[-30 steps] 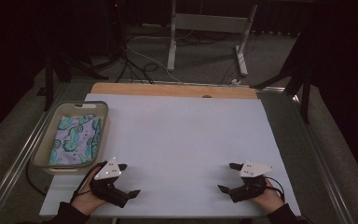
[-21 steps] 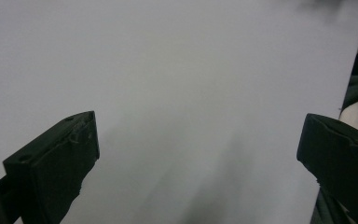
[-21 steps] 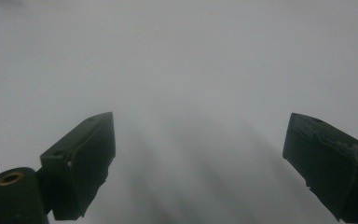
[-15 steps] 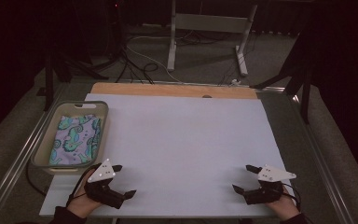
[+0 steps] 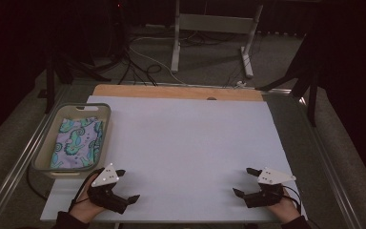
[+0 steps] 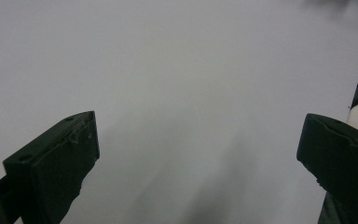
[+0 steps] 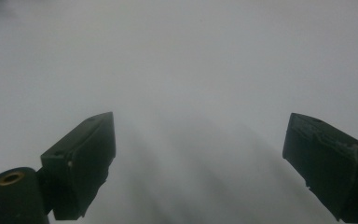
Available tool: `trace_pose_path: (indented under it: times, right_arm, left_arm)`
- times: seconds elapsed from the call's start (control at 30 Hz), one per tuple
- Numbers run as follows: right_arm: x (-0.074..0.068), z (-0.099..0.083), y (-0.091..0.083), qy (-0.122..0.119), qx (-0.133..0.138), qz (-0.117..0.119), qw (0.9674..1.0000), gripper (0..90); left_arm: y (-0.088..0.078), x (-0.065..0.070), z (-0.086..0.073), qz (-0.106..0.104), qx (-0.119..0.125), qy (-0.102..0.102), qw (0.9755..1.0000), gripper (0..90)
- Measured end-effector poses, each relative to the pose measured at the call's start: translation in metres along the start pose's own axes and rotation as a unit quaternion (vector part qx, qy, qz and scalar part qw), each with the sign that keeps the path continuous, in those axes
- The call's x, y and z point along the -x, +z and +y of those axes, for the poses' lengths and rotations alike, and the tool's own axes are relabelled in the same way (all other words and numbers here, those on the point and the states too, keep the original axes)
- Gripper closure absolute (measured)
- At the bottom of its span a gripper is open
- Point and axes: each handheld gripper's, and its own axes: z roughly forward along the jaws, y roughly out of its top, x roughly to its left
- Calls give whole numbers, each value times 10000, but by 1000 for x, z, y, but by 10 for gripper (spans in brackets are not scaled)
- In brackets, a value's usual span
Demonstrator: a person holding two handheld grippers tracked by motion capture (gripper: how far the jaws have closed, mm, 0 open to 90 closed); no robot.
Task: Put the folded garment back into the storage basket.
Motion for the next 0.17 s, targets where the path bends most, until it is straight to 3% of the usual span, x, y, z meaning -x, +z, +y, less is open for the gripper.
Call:
trace_pose_path:
  times: [0.17]
  right_arm:
    - [0,0,0,-15,-11,-14,10000,96]
  left_arm:
    - [-1,0,0,-10,20,-4,10000,0]
